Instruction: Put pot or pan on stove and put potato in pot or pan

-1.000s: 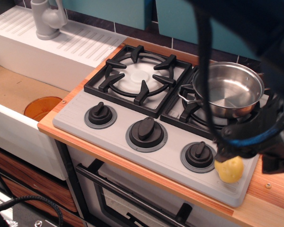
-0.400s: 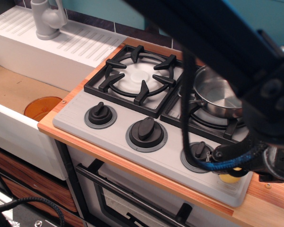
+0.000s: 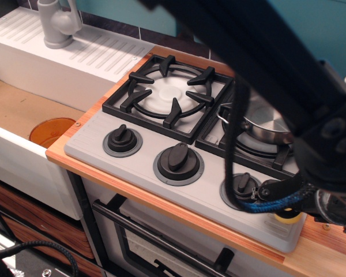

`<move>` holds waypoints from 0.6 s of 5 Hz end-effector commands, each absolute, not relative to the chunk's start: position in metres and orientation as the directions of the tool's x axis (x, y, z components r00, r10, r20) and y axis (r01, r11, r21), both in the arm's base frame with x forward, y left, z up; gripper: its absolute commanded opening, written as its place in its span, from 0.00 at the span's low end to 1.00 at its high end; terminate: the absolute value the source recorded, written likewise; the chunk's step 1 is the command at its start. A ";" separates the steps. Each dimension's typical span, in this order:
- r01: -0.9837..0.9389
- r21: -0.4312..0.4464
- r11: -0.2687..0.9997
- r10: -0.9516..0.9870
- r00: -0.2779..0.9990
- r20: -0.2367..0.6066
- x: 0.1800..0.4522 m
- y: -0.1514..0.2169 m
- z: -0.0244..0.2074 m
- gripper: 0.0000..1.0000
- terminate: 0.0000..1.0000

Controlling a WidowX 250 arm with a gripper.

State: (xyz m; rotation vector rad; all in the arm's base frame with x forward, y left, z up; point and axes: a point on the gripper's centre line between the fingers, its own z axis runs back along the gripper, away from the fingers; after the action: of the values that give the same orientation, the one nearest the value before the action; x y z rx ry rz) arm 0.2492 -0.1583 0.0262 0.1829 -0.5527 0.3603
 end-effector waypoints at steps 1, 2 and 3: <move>-0.392 0.044 0.919 0.300 0.768 0.567 0.265 -0.157 0.029 0.00 0.00; -0.393 0.045 0.919 0.302 0.772 0.560 0.265 -0.156 0.033 0.00 0.00; -0.397 0.051 0.916 0.304 0.773 0.557 0.264 -0.156 0.036 0.00 0.00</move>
State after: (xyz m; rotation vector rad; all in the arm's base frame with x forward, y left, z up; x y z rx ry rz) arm 0.2521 -0.1488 0.0212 0.2160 -0.5380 0.3665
